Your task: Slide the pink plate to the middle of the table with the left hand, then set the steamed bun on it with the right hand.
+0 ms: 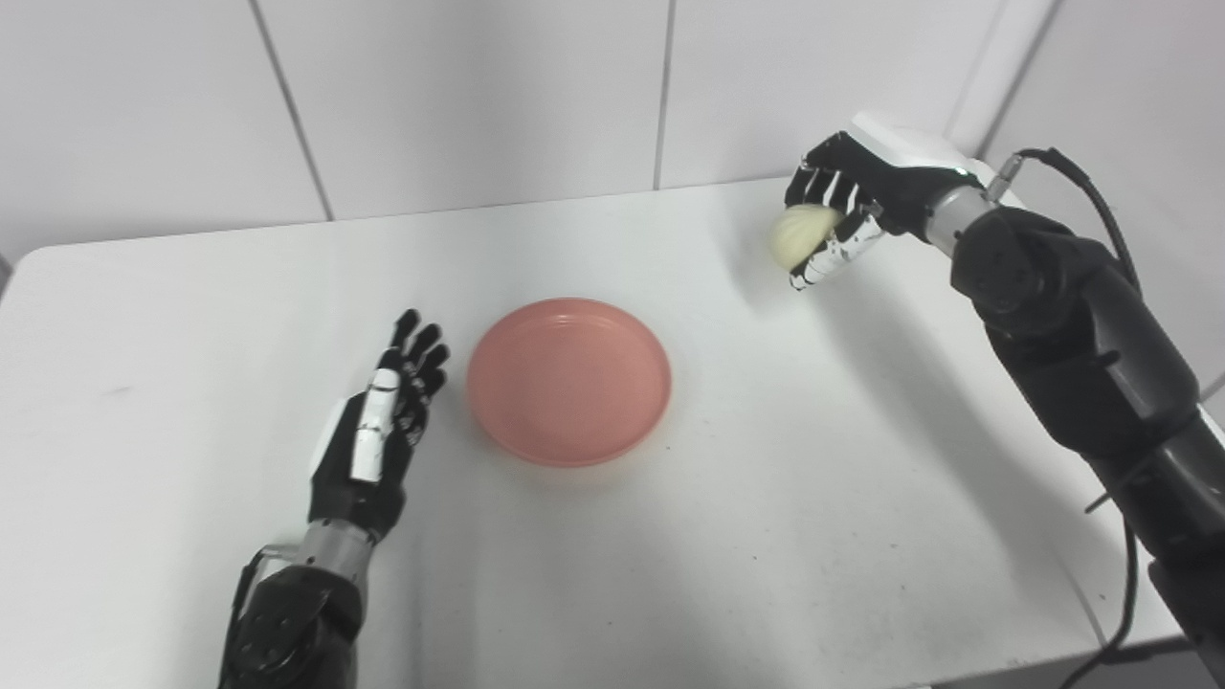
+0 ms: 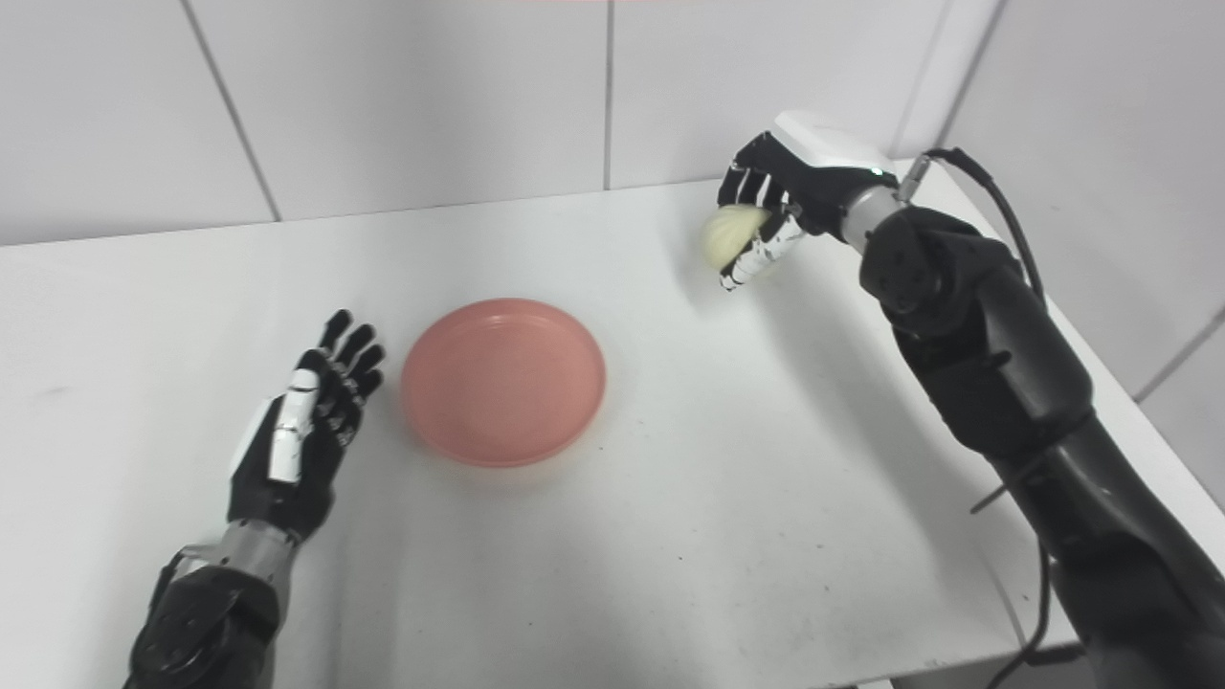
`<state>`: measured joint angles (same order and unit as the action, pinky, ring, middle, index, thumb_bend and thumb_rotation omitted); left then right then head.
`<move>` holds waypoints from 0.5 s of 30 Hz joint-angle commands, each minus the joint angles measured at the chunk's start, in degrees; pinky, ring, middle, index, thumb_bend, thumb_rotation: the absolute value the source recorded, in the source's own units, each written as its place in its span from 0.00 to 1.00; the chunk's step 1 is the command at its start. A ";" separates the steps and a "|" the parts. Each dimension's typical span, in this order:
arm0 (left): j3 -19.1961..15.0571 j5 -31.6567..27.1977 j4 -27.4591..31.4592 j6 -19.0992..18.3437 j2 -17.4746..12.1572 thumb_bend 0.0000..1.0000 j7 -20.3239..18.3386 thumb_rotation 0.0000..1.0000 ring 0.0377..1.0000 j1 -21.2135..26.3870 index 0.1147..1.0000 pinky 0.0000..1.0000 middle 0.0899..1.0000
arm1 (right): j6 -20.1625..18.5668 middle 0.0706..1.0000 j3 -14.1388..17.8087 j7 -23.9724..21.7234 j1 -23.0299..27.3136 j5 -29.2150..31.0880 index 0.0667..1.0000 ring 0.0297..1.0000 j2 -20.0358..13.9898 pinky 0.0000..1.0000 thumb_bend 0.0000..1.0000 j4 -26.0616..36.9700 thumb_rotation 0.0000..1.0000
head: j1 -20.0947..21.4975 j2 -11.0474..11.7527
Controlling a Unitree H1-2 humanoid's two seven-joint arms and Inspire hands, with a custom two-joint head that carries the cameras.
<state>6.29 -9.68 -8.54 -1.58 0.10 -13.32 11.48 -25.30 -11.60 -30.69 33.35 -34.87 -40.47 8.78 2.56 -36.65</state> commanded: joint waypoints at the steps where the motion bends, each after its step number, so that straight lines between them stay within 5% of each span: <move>1: 0.79 1.12 -4.61 -3.11 0.34 0.48 0.39 1.00 0.98 -2.36 0.98 1.00 0.99 | 2.10 0.50 0.05 0.29 3.45 -0.06 0.45 0.46 -0.26 0.40 0.50 1.01 0.12 | -0.76 -0.02; 15: 1.45 2.38 -6.19 -1.95 2.32 0.49 1.23 1.00 0.99 -1.29 1.00 1.00 0.99 | 4.90 0.45 -3.85 0.01 5.67 0.90 0.45 0.41 7.51 0.37 0.50 1.83 0.12 | -3.91 -0.89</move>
<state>6.82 -8.43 -10.88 -0.36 2.20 -12.62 12.91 -22.30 -15.91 -30.97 35.33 -33.92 -32.44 8.91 -1.32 -37.62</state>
